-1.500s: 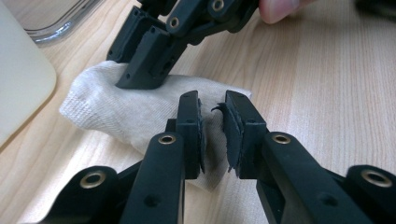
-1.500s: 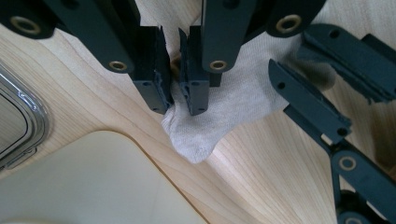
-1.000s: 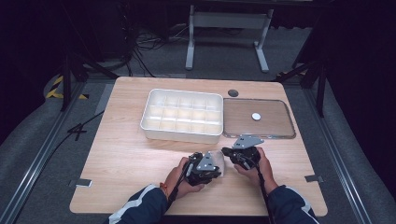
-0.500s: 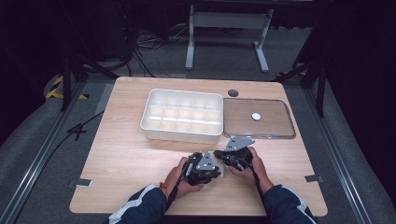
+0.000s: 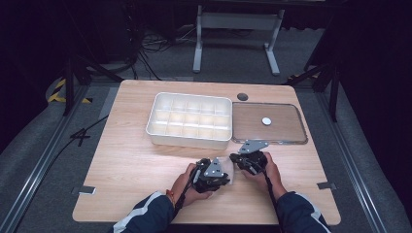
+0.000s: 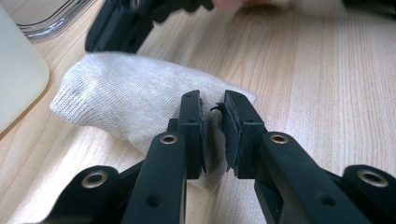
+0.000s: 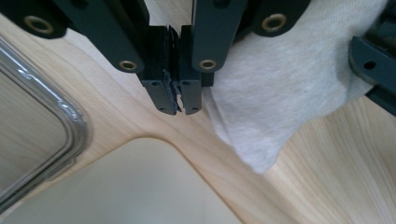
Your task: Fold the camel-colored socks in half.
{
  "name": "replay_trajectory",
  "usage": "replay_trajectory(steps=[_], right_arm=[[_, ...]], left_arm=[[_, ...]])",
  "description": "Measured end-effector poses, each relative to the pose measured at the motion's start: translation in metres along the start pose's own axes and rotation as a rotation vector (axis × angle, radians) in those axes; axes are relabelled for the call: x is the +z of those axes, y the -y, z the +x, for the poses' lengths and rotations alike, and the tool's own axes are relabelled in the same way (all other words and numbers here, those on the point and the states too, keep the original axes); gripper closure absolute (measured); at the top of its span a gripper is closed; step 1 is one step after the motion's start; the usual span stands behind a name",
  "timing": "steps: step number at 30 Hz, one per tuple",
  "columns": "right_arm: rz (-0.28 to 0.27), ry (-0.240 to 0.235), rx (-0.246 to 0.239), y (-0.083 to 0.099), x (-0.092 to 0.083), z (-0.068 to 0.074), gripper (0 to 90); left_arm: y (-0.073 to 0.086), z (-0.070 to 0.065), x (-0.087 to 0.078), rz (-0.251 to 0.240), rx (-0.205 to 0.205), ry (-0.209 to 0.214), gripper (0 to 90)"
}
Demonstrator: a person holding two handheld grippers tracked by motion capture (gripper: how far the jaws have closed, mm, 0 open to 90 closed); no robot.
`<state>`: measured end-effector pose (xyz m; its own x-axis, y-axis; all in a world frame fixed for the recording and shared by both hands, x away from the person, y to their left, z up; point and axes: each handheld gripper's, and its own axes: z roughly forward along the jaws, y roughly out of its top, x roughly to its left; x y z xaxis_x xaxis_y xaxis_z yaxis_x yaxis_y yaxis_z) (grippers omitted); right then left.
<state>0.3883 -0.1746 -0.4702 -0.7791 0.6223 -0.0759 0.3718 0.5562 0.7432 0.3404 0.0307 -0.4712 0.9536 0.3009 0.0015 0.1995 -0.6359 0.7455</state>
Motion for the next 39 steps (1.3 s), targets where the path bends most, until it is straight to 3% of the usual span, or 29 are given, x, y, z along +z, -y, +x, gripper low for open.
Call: replay_trajectory(steps=[3, 6, 8, 9, 10, 14, 16, 21, 26, 29, 31, 34, 39], right_arm=[[-0.048, 0.003, 0.005, -0.003, -0.011, -0.002, 86.6], [-0.104, -0.023, -0.012, -0.008, -0.023, 0.002, 86.1], [-0.136, -0.081, -0.036, -0.01, -0.029, 0.009, 85.0], [-0.136, -0.081, -0.036, -0.01, -0.029, 0.009, 85.0], [-0.114, -0.111, -0.068, -0.01, -0.027, 0.017, 85.4], [-0.075, -0.133, -0.07, -0.007, -0.018, 0.021, 85.9], [-0.035, -0.118, -0.077, -0.002, -0.01, 0.02, 86.4], [-0.015, -0.078, -0.088, 0.0, -0.009, 0.019, 86.9], [-0.007, -0.047, -0.061, 0.002, -0.004, 0.016, 88.1], [0.042, 0.033, -0.091, 0.005, 0.002, 0.016, 89.4], [0.017, 0.008, -0.06, 0.008, 0.003, 0.014, 89.4], [0.025, 0.005, -0.07, 0.007, 0.002, 0.013, 89.3], [0.024, -0.014, -0.044, 0.008, 0.002, 0.01, 89.1]], left_arm=[[0.0, 0.0, 0.0, 0.004, 0.001, 0.0, 78.0], [0.0, 0.0, 0.0, -0.002, -0.002, 0.003, 78.0], [0.0, 0.0, 0.0, -0.006, -0.006, 0.005, 78.1], [0.0, 0.0, 0.0, -0.006, -0.006, 0.005, 78.1], [0.0, 0.0, 0.0, -0.003, 0.0, 0.002, 78.1], [0.0, -0.001, 0.0, 0.001, -0.005, -0.001, 78.2], [0.0, -0.001, 0.0, 0.009, 0.012, -0.006, 78.2], [0.0, 0.0, 0.0, 0.003, 0.008, -0.003, 78.2], [0.0, -0.001, 0.0, 0.004, 0.006, -0.005, 78.2], [0.0, -0.002, 0.0, 0.008, 0.007, -0.005, 78.2], [-0.001, -0.002, 0.0, 0.01, 0.009, -0.009, 78.3], [0.0, -0.001, 0.0, 0.01, 0.013, -0.002, 78.2], [-0.001, -0.002, 0.0, 0.01, 0.012, -0.008, 78.2]])
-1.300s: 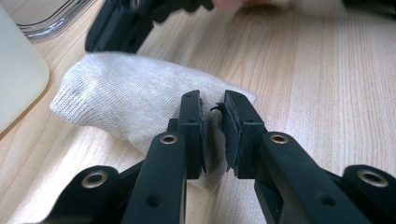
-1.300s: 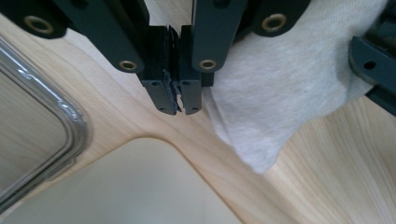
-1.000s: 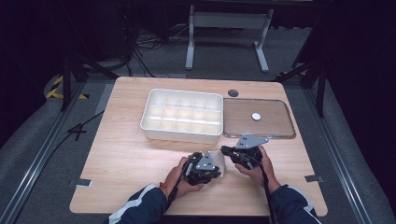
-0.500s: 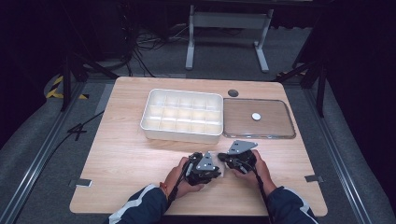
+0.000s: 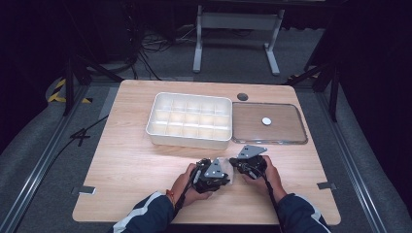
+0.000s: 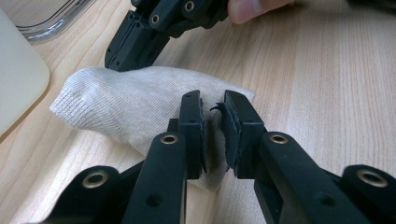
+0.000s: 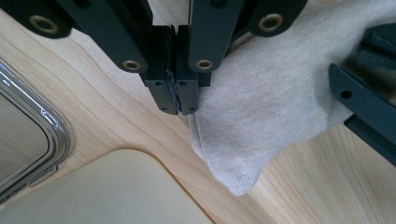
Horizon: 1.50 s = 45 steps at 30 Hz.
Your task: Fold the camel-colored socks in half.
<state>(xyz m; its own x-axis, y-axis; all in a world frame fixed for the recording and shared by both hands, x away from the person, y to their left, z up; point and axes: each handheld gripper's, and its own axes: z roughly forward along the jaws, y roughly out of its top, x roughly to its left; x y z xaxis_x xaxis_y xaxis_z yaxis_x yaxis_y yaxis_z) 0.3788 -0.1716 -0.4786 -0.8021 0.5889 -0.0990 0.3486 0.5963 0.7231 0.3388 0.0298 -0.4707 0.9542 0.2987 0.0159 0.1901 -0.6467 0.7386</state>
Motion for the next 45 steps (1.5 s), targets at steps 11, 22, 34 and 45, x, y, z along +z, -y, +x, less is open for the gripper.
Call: replay_trajectory(steps=[11, 22, 34, 45], right_arm=[[-0.025, 0.017, 0.031, 0.0, -0.011, -0.012, 82.3], [-0.054, 0.012, 0.041, -0.003, -0.018, -0.014, 76.0], [-0.104, -0.004, 0.063, -0.008, -0.028, -0.013, 71.5], [-0.125, -0.082, 0.038, -0.018, -0.029, 0.002, 56.5]], left_arm=[[0.001, 0.002, -0.001, -0.016, -0.022, 0.017, 76.9], [-0.003, 0.002, -0.009, -0.029, -0.018, 0.001, 69.3], [-0.004, 0.003, -0.014, -0.036, -0.021, -0.011, 66.5], [-0.001, 0.001, -0.005, -0.029, -0.027, 0.0, 68.1]])
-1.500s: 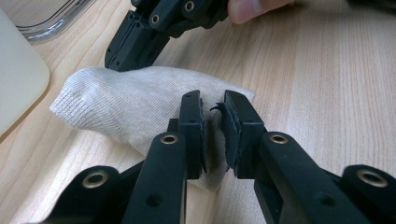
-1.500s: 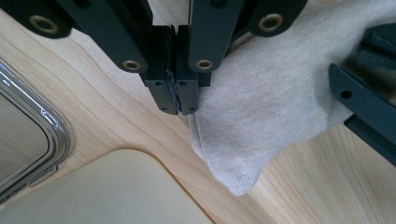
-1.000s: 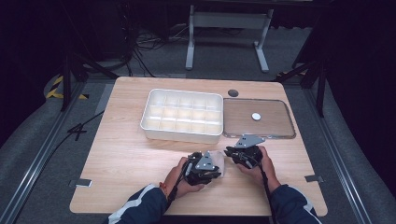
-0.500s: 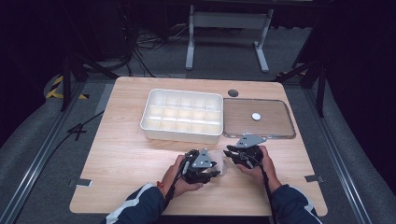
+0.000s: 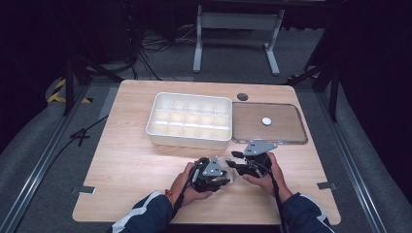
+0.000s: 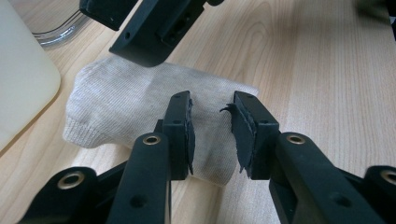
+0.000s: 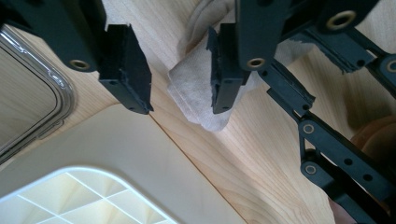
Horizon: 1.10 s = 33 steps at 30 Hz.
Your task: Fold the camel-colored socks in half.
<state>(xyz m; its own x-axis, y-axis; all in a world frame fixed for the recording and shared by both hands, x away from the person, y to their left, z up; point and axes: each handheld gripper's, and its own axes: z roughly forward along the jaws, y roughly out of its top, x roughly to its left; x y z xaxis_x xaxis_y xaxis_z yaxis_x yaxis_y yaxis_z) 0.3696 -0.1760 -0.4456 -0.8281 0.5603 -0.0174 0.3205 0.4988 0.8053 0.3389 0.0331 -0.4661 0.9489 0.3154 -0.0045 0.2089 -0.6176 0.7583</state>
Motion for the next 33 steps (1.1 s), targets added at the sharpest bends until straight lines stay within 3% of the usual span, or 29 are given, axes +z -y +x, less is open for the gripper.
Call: replay_trajectory(steps=[8, 12, 14, 17, 21, 25, 28, 33], right_arm=[[0.059, -0.017, 0.012, 0.006, 0.013, 0.001, 51.2], [0.081, -0.025, 0.04, 0.009, 0.015, -0.004, 48.8], [0.086, -0.03, 0.049, 0.01, 0.015, -0.005, 48.1], [0.101, -0.041, 0.048, 0.008, 0.013, -0.006, 45.3], [0.095, -0.052, 0.046, 0.005, 0.011, -0.003, 43.8], [0.112, -0.067, 0.04, 0.007, 0.015, 0.0, 43.3], [0.122, -0.091, 0.068, 0.01, 0.018, -0.002, 43.8], [0.137, -0.212, 0.148, 0.015, 0.023, -0.008, 54.3]], left_arm=[[0.0, -0.002, -0.005, 0.026, 0.023, 0.001, 62.9], [0.004, -0.005, -0.021, 0.091, 0.059, -0.005, 56.1], [0.011, -0.003, -0.032, 0.155, 0.078, -0.011, 53.2], [0.02, 0.0, -0.039, 0.187, 0.074, -0.02, 51.0], [0.038, 0.005, -0.045, 0.224, 0.037, -0.035, 49.7], [0.048, 0.009, -0.055, 0.225, 0.008, -0.049, 45.4], [0.057, 0.013, -0.063, 0.212, -0.019, -0.06, 38.8], [0.078, 0.026, -0.083, 0.196, -0.091, -0.093, 31.7]])
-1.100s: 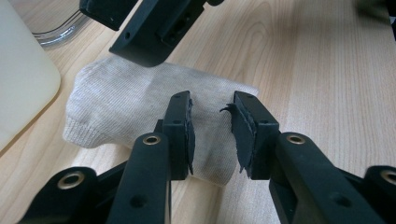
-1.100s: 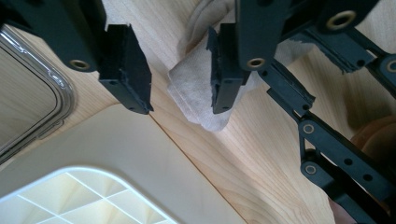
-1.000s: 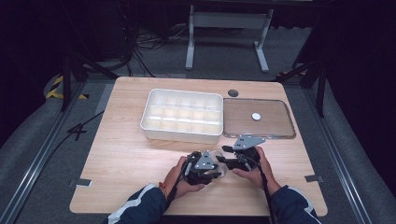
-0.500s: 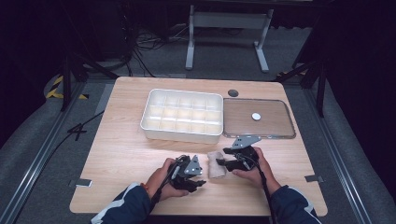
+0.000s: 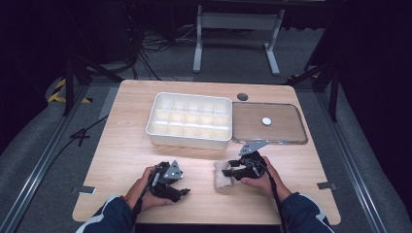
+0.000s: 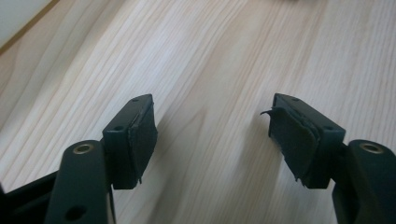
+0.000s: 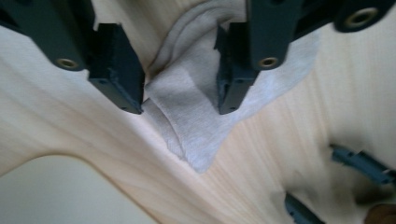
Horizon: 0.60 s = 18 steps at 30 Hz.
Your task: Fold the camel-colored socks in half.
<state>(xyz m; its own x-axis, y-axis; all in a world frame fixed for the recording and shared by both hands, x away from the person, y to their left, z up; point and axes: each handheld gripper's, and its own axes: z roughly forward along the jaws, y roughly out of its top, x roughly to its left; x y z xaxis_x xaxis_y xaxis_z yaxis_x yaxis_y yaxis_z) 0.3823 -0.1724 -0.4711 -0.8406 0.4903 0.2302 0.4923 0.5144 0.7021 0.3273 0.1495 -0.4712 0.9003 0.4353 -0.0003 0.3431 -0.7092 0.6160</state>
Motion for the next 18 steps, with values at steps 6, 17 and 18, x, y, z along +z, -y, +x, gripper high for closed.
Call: replay_trajectory(steps=[6, 17, 18], right_arm=[[0.031, -0.112, 0.023, -0.001, 0.006, 0.0, 62.9], [0.04, -0.117, -0.018, -0.003, 0.006, 0.006, 74.7], [0.041, -0.105, -0.031, -0.004, 0.006, 0.007, 73.6]], left_arm=[[0.021, 0.009, -0.011, -0.037, -0.039, -0.015, 26.2], [0.028, 0.011, -0.013, -0.068, -0.044, -0.021, 25.0], [0.028, 0.011, -0.013, -0.068, -0.044, -0.022, 25.0]])
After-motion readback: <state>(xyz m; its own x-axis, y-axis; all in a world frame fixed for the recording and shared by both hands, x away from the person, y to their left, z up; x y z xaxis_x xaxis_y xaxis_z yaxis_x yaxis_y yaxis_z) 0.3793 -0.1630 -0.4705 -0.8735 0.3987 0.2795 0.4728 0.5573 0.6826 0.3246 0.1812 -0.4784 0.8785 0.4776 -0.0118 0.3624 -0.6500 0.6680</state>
